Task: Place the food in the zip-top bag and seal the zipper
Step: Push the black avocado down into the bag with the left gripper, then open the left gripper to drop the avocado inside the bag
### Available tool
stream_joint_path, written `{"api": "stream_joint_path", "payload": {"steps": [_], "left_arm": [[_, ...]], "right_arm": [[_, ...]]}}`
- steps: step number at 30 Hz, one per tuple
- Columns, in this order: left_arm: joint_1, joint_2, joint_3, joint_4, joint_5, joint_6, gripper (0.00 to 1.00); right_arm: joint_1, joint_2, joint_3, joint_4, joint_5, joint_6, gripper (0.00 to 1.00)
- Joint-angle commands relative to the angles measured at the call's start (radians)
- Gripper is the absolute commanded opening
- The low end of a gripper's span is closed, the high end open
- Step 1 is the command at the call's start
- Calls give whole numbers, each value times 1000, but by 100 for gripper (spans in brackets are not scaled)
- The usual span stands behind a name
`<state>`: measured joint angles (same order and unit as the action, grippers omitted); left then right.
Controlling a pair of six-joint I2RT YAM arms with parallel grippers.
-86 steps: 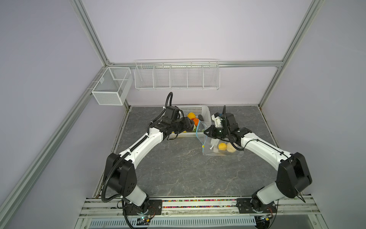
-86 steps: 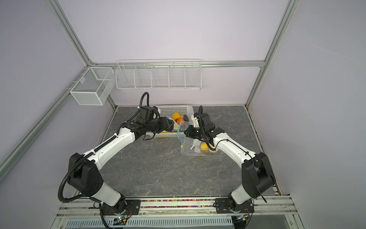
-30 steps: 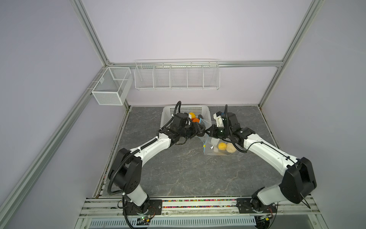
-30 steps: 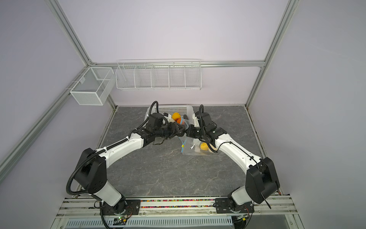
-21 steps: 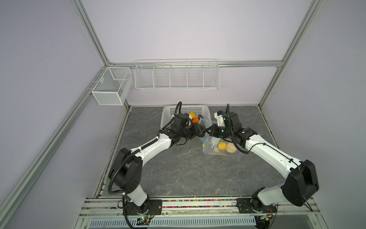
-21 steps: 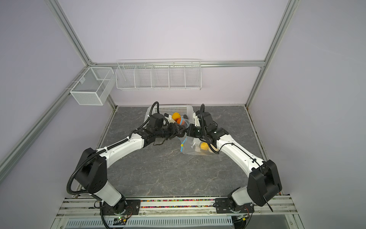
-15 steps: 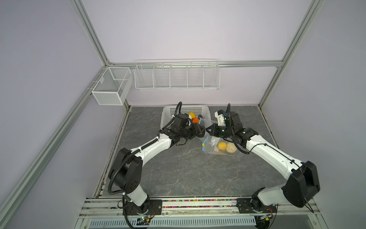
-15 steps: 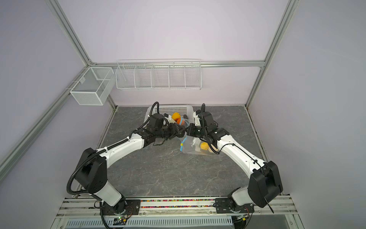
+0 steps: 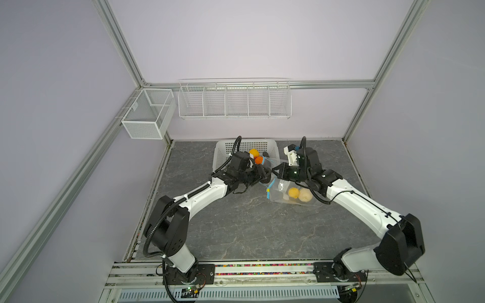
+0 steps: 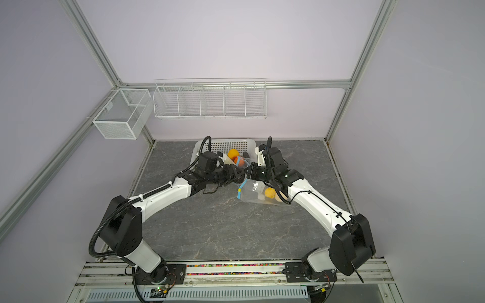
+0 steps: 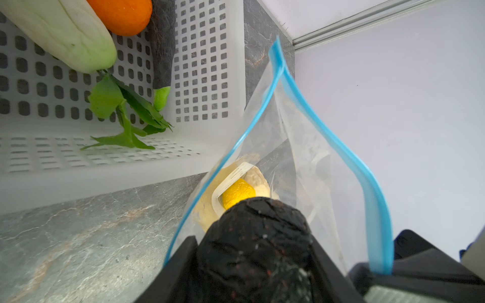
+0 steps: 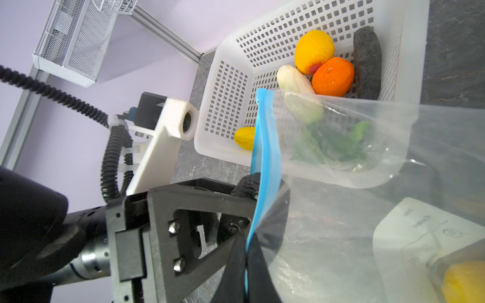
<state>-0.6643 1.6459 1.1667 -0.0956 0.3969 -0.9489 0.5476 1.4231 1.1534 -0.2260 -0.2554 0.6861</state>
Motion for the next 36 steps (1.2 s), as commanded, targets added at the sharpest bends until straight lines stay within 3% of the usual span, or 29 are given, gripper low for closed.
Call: {"api": "stream_joint_path", "payload": {"steps": [1,9,23,36], "left_arm": [[-14,15,16,-22,-3,21,46],[-18,26,29,-35,1,30,50],[-22,23,43,-50,-7,39,73],[-23,-5,43,-82,-29,68,73]], "right_arm": [[8,-35,-16,45,-9,19,7],[9,-40,-15,42,-7,16,7],[8,-43,-21,35,-4,9,7],[8,-59,-37,27,10,10,6]]}}
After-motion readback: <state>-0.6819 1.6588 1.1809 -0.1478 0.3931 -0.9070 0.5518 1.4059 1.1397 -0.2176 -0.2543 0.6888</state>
